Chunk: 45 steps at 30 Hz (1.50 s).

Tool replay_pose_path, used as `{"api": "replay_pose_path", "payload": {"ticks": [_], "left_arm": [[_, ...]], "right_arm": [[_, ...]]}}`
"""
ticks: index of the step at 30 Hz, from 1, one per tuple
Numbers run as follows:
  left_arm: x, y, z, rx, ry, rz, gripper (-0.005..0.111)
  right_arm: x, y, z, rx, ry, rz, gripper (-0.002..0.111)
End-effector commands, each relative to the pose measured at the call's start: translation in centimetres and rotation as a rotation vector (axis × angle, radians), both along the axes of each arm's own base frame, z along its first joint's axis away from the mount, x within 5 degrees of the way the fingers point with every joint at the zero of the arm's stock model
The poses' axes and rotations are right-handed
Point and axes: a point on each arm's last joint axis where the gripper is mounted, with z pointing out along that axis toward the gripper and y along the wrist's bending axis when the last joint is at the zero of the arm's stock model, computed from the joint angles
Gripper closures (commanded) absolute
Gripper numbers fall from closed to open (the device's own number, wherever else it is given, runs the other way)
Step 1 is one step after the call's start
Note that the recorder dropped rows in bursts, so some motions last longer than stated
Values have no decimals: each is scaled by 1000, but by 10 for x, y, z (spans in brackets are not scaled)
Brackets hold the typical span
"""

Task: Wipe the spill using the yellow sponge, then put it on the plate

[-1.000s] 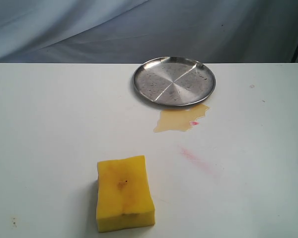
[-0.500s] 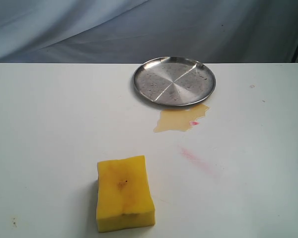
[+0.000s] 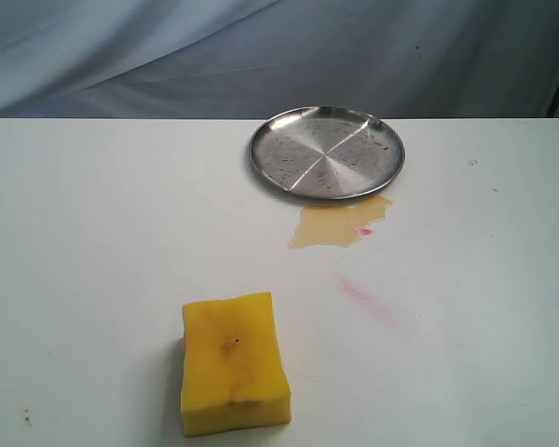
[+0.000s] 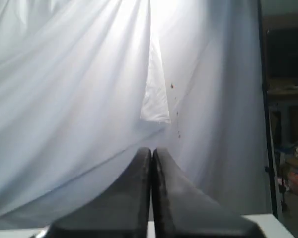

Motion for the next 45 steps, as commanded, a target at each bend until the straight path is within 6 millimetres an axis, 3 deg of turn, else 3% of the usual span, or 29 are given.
{"api": "replay_pose_path", "payload": {"ticks": [1, 7, 12, 18, 26, 34, 40, 45], "left_arm": [[0, 0, -1, -2, -1, 4, 107], [0, 0, -1, -2, -1, 4, 107], [0, 0, -1, -2, -1, 4, 107], [0, 0, -1, -2, -1, 4, 107], [0, 0, -1, -2, -1, 4, 107], [0, 0, -1, -2, -1, 4, 107], [0, 0, -1, -2, -1, 4, 107], [0, 0, -1, -2, -1, 4, 107]], "right_arm": [[-13, -2, 43, 23, -166, -6, 108], [-37, -1, 96, 18, -285, 14, 108], [-46, 1, 123, -11, -269, 32, 108], [-18, 6, 146, -41, -72, 69, 108], [45, 22, 160, -132, 360, 198, 108], [110, 60, 155, -211, 774, 414, 108], [154, 96, 124, -200, 1068, 523, 108], [178, 127, 88, -169, 1247, 613, 108]]}}
